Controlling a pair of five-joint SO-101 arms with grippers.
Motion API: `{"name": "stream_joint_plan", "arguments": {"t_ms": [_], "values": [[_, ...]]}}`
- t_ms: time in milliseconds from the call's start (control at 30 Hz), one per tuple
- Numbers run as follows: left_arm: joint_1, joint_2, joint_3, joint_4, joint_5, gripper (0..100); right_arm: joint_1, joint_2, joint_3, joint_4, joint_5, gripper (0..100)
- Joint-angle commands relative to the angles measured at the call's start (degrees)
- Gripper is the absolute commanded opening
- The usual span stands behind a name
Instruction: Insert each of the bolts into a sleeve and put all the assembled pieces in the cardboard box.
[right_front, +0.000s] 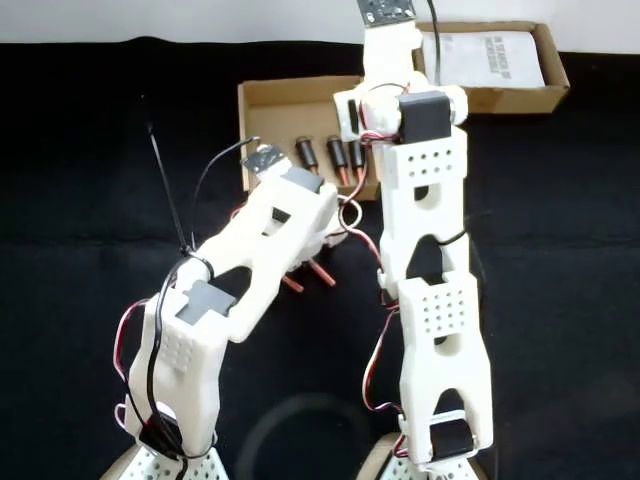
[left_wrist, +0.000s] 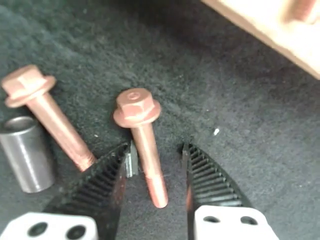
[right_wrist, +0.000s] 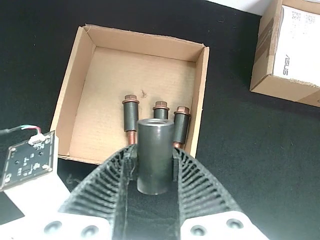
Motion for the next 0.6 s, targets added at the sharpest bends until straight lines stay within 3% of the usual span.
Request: {"name": "stream_joint_plan", "arguments": {"t_ms": [0, 333, 567], "values": [[-1.9, 2.0, -1.3, -1.0, 0.5, 0, 0.4, -4.4, -2.8, 0.7, 0.4, 0.8], [-3.4, -3.8, -1.5, 2.0, 0.3, 1, 1.1, -5.1, -5.8, 0.6, 0.4, 0.8], [-5.7, -21.8, -1.1, 3.3, -9.9, 1, 1.6, -15.4, -7.3, 0.5, -0.1, 0.8]]}}
